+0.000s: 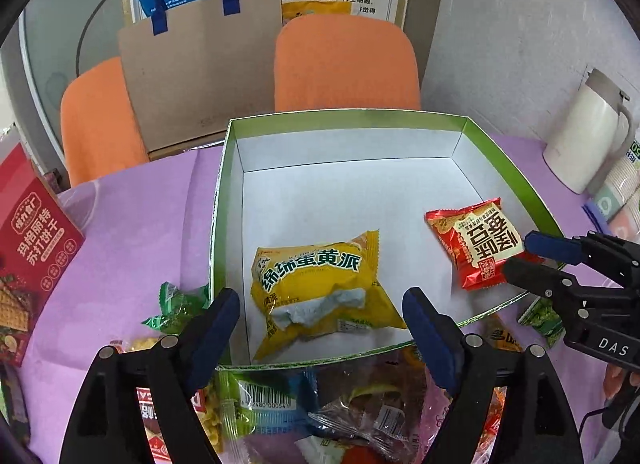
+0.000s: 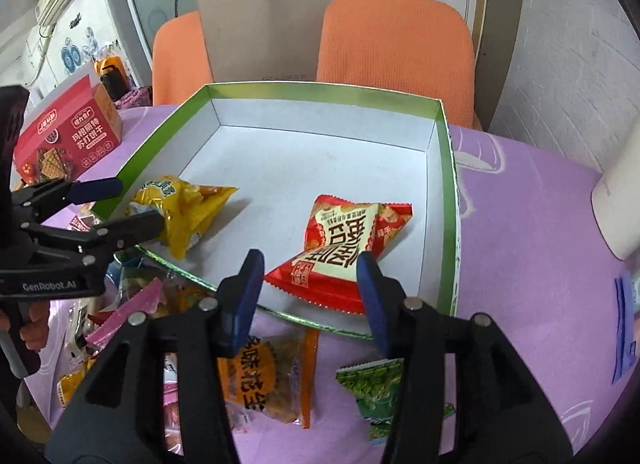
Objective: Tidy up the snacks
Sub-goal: 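Move both tools back from the box toward the snack pile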
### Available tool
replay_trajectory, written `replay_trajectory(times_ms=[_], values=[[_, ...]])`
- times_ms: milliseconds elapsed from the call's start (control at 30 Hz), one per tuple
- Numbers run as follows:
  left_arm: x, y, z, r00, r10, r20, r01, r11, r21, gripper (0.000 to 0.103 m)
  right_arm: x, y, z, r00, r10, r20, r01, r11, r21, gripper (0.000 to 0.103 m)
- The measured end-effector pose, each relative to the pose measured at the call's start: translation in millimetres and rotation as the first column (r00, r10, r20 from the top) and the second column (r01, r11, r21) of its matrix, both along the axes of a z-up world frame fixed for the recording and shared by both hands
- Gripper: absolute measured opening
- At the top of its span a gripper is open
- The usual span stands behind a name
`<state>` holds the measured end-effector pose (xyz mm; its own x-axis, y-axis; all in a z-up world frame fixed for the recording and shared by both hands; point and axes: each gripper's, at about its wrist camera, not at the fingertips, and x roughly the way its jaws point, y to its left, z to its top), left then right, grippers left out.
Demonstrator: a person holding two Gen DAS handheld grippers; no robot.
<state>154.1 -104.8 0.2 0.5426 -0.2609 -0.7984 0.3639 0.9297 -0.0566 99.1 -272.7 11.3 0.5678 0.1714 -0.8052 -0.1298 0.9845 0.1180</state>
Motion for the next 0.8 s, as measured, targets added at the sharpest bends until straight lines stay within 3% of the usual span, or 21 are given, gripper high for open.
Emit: replay_trajectory(times_ms=[300,400,500,567,633,700,800], values=[[-36,9,1,1.0,0.019,0.001,-0.019,0.999,-0.029,0.084,-18,-5,-1,0.998,0.04,-0.052,-0.035,0.994,0.105,0.049],[-37,11,3,1.0,0.015,0.004,-0.015,0.999,-0.046,0.084,-29,-1,-1,0.997,0.053,-0.046,-0.048,0.993,0.103,0.05],[-42,22,19,0.998,0.035,0.049,-0.029,0.994,-0.108,0.085,-36,1,9,0.999,0.046,-0.013,-0.044,0.997,0.07,0.05],[-57,31,40,0.992,0.058,0.115,-0.043,0.991,-0.13,0.087,-53,0,30,0.997,0.028,0.076,-0.034,0.996,0.083,0.06],[-82,41,58,0.98,0.06,0.191,-0.035,0.99,-0.133,0.091,-78,4,53,0.983,0.012,0.183,-0.025,0.997,0.071,0.094],[-111,50,69,0.964,0.042,0.262,-0.009,0.992,-0.127,0.103,-112,11,69,0.958,0.051,0.283,-0.065,0.997,0.041,0.098],[-155,62,69,0.954,0.009,0.299,0.027,0.993,-0.116,0.103,-160,23,73,0.941,0.159,0.298,-0.171,0.985,0.015,0.099]])
